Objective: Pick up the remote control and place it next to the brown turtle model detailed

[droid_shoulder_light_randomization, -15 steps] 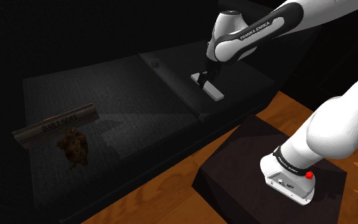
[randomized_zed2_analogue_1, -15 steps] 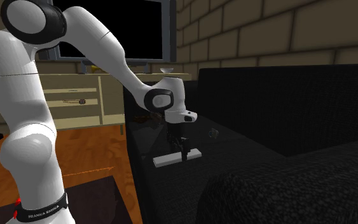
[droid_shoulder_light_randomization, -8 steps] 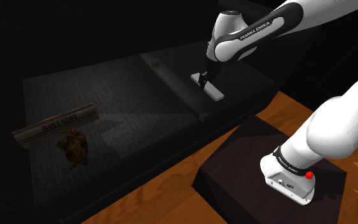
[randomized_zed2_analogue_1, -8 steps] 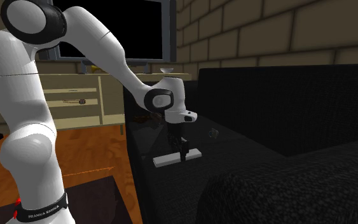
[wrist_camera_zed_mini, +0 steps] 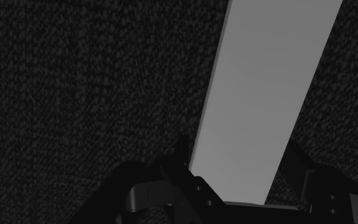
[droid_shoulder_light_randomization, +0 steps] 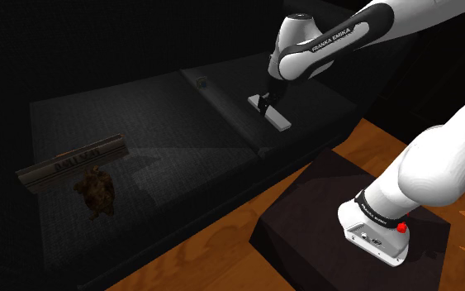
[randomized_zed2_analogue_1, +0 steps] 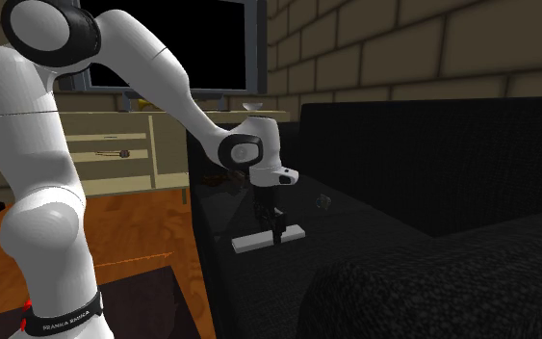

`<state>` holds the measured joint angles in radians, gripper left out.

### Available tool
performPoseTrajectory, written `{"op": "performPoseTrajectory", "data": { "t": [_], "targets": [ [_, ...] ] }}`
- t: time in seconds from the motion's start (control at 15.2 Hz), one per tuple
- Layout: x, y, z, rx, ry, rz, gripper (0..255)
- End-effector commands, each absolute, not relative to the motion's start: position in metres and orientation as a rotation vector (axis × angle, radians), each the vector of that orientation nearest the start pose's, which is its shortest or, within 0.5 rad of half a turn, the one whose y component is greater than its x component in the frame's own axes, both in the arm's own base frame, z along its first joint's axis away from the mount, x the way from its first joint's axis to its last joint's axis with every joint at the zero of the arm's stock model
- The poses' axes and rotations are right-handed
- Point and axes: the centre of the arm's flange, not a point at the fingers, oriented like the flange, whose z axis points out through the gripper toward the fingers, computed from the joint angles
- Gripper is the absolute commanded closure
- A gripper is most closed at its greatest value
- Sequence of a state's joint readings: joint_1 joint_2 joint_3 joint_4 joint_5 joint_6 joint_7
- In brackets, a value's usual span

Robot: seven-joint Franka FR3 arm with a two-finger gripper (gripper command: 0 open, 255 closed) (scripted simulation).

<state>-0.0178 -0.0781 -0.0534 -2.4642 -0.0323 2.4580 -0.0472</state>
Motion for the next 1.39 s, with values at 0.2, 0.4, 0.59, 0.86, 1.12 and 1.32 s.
{"op": "performPoseTrajectory", "data": {
  "t": [0.2, 0.4, 0.59, 0.86, 1.12, 1.32],
  "targets": [
    [0.475, -0.034, 0.352, -3.161, -0.002, -0.110, 255],
    [0.475, -0.034, 0.367, -3.161, -0.002, -0.110, 255],
    [0.475, -0.034, 0.383, -3.161, -0.002, -0.110, 255],
    [0.475, -0.034, 0.404, -3.161, -0.002, -0.110, 255],
    [0.475, -0.034, 0.426, -3.161, -0.002, -0.110, 255],
    [0.475, -0.034, 0.441, -3.161, -0.002, -0.110, 255]
  ]
}}
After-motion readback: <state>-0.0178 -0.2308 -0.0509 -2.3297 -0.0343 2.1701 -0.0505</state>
